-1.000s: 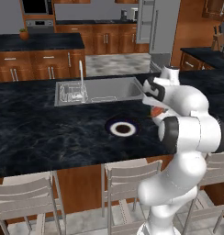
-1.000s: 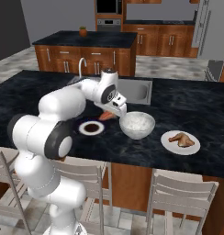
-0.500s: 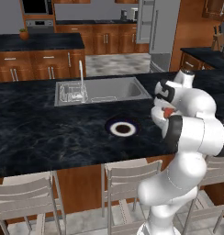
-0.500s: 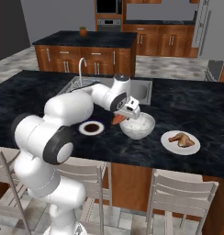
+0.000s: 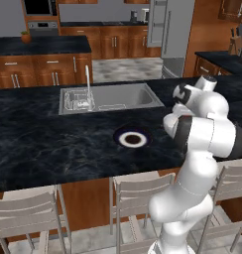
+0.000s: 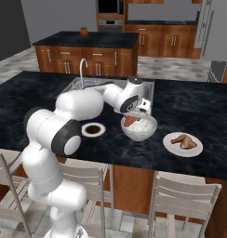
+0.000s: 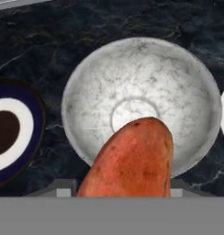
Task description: Pick the chicken drumstick and sweet potato from their plates and place them in the bowl. Then put the bowl in the fridge.
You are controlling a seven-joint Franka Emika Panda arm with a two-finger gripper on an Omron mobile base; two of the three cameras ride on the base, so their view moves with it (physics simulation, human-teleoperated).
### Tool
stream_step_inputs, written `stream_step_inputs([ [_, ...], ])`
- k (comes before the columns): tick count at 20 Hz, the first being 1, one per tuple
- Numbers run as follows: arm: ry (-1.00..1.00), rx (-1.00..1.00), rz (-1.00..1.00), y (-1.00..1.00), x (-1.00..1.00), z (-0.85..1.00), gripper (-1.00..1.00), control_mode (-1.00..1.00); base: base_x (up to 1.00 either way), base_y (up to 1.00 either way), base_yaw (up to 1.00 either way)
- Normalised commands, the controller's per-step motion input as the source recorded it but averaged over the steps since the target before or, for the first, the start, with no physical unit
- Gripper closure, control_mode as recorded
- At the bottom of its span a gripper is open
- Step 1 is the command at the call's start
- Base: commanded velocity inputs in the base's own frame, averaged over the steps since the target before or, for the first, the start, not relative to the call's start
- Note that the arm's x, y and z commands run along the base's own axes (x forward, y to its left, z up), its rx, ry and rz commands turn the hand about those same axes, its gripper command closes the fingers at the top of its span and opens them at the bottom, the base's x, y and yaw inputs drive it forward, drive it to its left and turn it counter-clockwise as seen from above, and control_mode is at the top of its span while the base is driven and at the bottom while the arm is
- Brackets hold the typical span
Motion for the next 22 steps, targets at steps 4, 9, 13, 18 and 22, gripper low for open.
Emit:
stream_step_inputs([
  [4,0.01,0.00,0.02,-0.15,0.35,-0.17,1.00,-1.00,0.00,0.00,0.00],
  [9,0.06,-0.01,0.00,-0.06,0.26,-0.18,1.00,-1.00,0.00,0.00,0.00],
  [13,0.14,-0.02,0.00,0.00,0.14,-0.24,1.00,-1.00,0.00,0.00,0.00],
  [18,0.15,0.00,0.00,0.00,0.12,-0.26,1.00,-1.00,0.00,0.00,0.00],
  [22,0.15,0.00,0.00,0.00,0.10,-0.31,1.00,-1.00,0.00,0.00,0.00],
])
